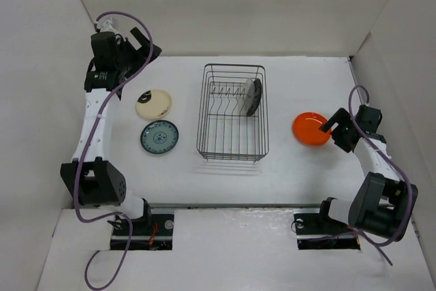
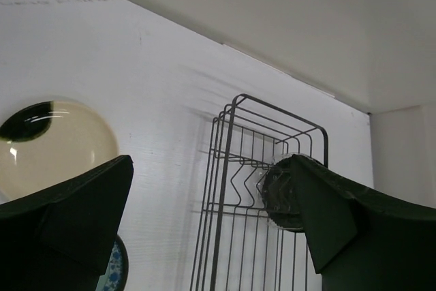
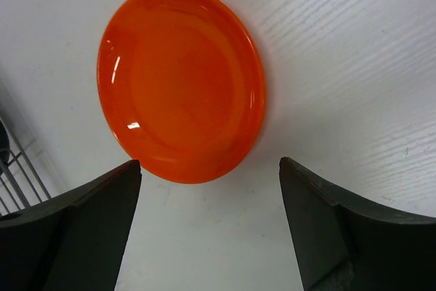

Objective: Load the plates into the dish rack

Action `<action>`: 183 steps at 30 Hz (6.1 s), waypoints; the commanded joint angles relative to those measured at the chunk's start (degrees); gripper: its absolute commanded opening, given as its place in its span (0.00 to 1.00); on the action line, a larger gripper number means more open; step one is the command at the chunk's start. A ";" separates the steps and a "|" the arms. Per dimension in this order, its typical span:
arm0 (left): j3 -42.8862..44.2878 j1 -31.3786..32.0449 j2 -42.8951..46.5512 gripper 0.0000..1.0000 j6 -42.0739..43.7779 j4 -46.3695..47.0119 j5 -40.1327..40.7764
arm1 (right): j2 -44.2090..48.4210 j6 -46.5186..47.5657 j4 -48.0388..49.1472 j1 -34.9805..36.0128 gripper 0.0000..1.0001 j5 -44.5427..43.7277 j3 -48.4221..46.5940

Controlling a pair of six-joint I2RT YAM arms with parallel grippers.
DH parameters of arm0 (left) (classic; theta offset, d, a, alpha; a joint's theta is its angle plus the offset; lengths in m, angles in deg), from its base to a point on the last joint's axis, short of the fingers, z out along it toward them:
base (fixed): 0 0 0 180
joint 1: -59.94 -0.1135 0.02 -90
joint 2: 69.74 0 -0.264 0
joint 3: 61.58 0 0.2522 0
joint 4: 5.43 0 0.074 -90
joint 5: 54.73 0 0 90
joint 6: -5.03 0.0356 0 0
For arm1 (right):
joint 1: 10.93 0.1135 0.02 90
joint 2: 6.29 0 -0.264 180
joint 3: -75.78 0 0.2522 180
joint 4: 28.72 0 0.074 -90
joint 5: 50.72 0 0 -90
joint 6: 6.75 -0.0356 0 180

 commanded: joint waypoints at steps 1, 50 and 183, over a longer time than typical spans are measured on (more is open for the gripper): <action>-3.59 -5.30 -2.72 1.00 -4.37 6.06 -13.15 | 0.47 -2.99 6.24 -0.66 0.86 -0.67 1.72; -3.60 -6.02 -0.61 1.00 -1.57 3.35 -7.45 | 1.45 -6.08 -23.44 29.94 0.00 -42.36 -40.43; -21.88 -10.50 -20.82 0.68 -4.56 5.37 6.26 | 5.48 25.39 3.17 63.06 0.94 -1.49 -41.87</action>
